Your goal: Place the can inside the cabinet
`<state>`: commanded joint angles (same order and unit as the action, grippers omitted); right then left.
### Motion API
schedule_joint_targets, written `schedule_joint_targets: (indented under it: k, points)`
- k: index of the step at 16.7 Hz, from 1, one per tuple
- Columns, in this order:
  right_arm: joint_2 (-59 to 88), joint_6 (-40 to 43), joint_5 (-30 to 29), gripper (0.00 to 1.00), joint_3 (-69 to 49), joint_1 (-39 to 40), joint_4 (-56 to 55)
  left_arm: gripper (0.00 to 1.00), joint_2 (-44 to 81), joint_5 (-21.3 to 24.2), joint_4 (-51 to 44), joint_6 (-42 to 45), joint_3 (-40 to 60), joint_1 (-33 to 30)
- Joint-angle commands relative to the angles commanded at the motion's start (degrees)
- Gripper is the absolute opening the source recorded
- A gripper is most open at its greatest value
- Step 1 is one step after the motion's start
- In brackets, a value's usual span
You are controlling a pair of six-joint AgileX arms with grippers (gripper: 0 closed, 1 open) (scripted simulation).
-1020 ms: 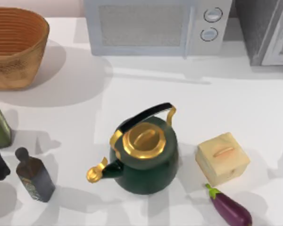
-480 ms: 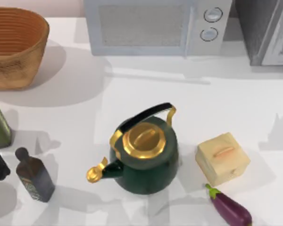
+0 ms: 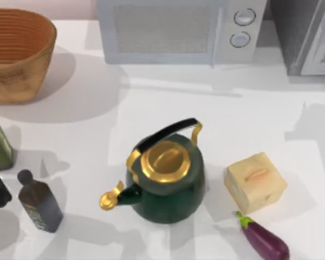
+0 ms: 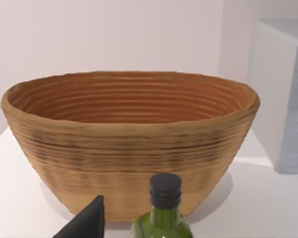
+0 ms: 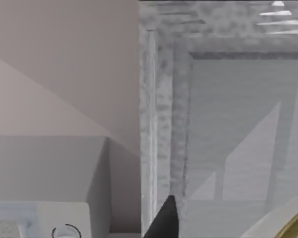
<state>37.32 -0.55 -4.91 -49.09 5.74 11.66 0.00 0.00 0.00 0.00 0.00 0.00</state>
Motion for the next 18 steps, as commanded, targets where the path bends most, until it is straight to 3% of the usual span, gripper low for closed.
schedule_joint_targets:
  k: [18]
  points:
    - [37.7, -0.4, -6.3, 0.0, -49.5, 4.5, 12.1, 1.0, 0.0, 0.0, 0.0, 0.0, 0.0, 0.0]
